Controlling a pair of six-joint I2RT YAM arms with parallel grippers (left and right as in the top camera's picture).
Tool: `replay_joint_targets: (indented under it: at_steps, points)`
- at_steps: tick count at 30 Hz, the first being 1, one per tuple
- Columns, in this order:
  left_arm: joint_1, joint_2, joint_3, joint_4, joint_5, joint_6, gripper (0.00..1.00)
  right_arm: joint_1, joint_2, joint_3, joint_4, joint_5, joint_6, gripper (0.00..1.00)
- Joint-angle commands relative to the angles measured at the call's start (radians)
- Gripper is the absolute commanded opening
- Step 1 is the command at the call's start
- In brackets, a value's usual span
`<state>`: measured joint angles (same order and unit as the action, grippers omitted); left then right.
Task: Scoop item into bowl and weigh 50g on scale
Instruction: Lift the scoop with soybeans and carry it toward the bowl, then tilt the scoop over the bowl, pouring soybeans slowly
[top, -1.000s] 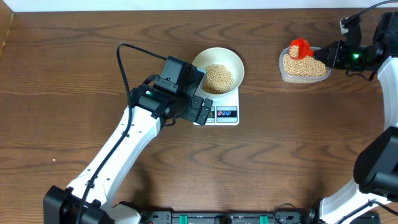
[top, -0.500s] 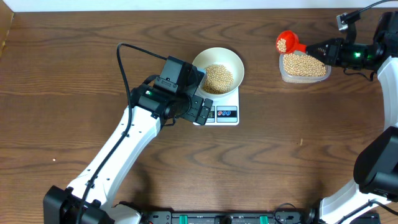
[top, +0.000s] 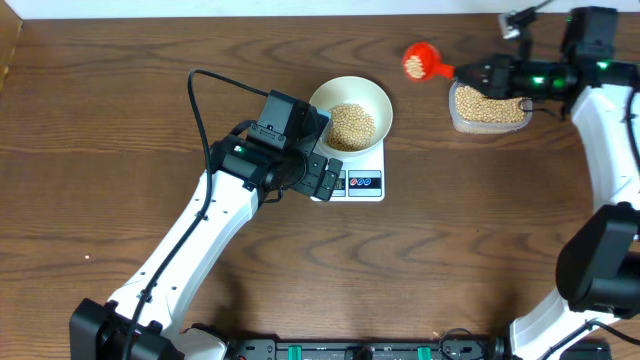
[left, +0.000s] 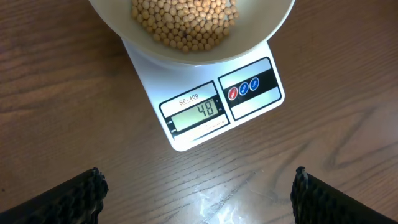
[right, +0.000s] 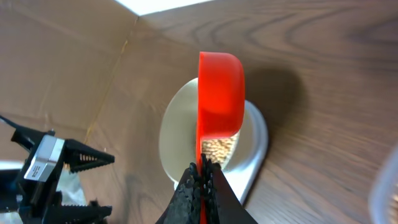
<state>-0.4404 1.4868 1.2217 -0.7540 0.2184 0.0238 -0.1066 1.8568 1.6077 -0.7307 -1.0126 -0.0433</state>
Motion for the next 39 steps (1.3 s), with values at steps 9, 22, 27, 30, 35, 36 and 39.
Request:
replay_joint_targets:
  at_steps: [9, 22, 27, 30, 35, 36, 39]
  points:
    - [0.002, 0.01, -0.01, -0.001, -0.01, 0.002, 0.97, 0.16, -0.021, -0.003, 0.005, 0.074, -0.123, 0.01]
    - [0.002, 0.01, -0.01, 0.0, -0.01, 0.002, 0.96, 0.235, -0.021, -0.003, 0.002, 0.15, -0.22, 0.01]
    - [0.002, 0.01, -0.01, -0.001, -0.01, 0.002, 0.96, 0.261, -0.021, -0.003, 0.002, 0.201, -0.225, 0.01]
    - [0.002, 0.01, -0.01, -0.001, -0.01, 0.002, 0.97, 0.264, -0.021, -0.003, 0.002, 0.207, -0.227, 0.01]
    - [0.002, 0.01, -0.01, 0.0, -0.01, 0.002, 0.96, 0.264, -0.021, -0.003, 0.001, 0.229, -0.227, 0.02]
    - [0.002, 0.01, -0.01, 0.0, -0.01, 0.002, 0.96, 0.264, -0.021, -0.003, 0.0, 0.229, -0.229, 0.01]
    - [0.002, 0.01, -0.01, -0.001, -0.01, 0.002, 0.96, 0.268, -0.021, -0.003, -0.007, 0.229, -0.27, 0.01]
